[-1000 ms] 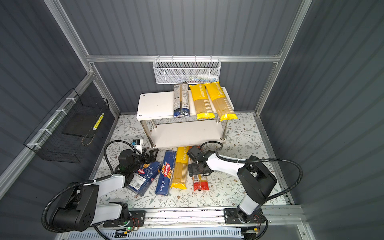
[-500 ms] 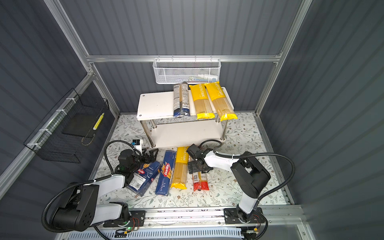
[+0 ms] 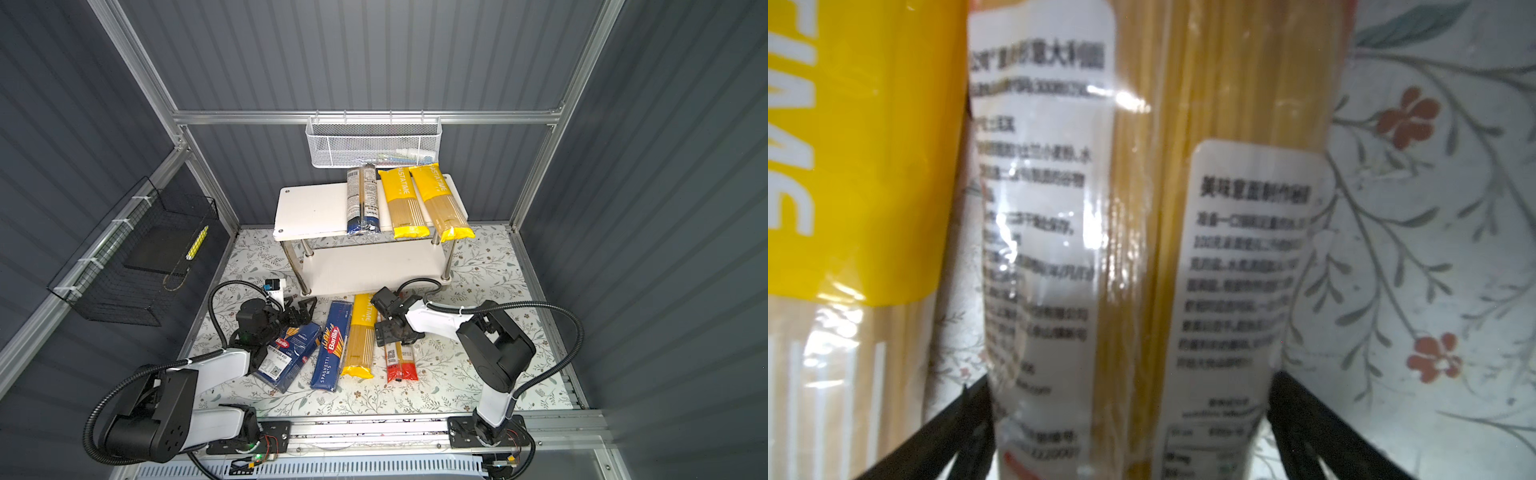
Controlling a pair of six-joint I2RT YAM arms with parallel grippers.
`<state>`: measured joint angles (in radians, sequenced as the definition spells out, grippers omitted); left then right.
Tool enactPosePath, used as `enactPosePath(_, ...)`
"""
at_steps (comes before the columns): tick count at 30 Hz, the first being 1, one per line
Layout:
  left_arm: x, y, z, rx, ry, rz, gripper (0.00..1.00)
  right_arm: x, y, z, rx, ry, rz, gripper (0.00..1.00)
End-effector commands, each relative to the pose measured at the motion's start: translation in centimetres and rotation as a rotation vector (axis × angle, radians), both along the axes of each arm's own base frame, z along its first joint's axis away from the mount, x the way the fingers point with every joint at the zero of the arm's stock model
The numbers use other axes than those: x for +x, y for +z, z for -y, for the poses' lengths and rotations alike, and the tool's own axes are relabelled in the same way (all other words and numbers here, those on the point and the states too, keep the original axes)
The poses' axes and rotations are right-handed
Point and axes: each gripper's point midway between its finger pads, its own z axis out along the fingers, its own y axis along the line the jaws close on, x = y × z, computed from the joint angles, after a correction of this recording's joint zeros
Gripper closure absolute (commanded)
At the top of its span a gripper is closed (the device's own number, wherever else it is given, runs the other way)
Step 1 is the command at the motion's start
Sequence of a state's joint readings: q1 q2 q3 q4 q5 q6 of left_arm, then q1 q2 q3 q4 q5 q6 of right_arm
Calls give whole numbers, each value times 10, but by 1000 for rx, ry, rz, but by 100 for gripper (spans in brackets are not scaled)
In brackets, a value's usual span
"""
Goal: Place and organize the pasta boxes and bags onto the shelf
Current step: 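Close the right gripper around the red-and-yellow spaghetti bag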
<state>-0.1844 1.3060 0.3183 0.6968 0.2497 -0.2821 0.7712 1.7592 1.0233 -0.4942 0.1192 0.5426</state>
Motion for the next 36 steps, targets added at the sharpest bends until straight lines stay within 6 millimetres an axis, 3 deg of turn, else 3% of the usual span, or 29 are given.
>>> enactPosePath(1, -17, -28, 1, -7, -4, -117, 1, -6, -10, 3, -9, -18, -41, 1)
enactPosePath(28, -18, -29, 1, -7, -2, -119, 1, -29, -20, 9, 77, -46, -66, 37)
enactPosePath(36, -18, -29, 1, -7, -3, -120, 1, -28, -8, 5, 133, -30, -20, 44)
